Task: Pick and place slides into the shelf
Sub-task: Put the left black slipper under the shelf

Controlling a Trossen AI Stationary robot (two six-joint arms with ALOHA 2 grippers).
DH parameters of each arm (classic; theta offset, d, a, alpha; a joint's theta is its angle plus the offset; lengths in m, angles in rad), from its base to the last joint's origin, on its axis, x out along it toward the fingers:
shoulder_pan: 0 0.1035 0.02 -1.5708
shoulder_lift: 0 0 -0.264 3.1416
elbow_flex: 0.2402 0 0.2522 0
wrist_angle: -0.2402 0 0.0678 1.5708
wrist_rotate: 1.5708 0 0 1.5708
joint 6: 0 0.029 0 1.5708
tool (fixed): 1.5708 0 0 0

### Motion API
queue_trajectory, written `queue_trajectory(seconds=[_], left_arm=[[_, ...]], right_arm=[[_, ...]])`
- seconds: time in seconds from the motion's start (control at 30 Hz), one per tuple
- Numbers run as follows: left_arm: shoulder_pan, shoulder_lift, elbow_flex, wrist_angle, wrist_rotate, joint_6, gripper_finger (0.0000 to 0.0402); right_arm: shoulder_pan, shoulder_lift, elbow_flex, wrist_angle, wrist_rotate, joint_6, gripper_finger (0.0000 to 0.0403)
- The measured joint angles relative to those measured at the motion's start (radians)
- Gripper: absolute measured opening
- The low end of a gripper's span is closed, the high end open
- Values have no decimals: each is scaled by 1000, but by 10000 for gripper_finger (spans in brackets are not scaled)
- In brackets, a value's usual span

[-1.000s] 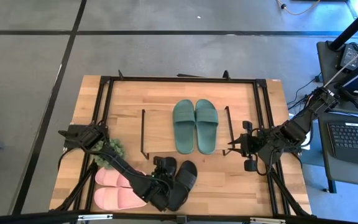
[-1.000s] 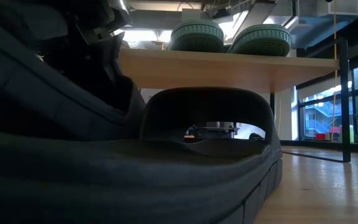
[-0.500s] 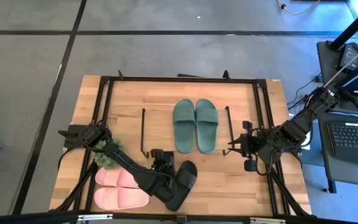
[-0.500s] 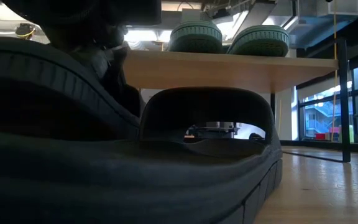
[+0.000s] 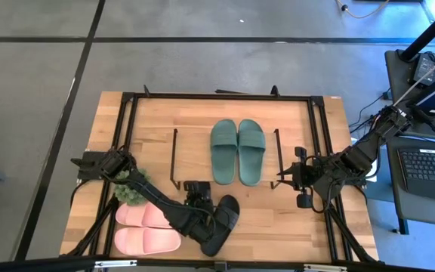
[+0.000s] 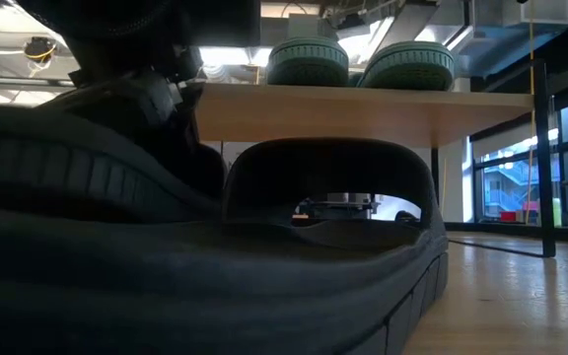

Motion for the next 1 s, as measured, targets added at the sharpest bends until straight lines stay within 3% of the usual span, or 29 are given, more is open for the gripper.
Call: queue_trajectory(seconds=[0.23,0.6,1.0], left_arm=[[-3,0,0,10,6,-2,74],[-3,0,7,-9,50,-18,173],[-14,2,189,-226,91,-30,184]], right_arm=[[0,0,0,0,0,0,89],[0,0,0,0,0,2,89],[0,0,0,0,0,4,89]])
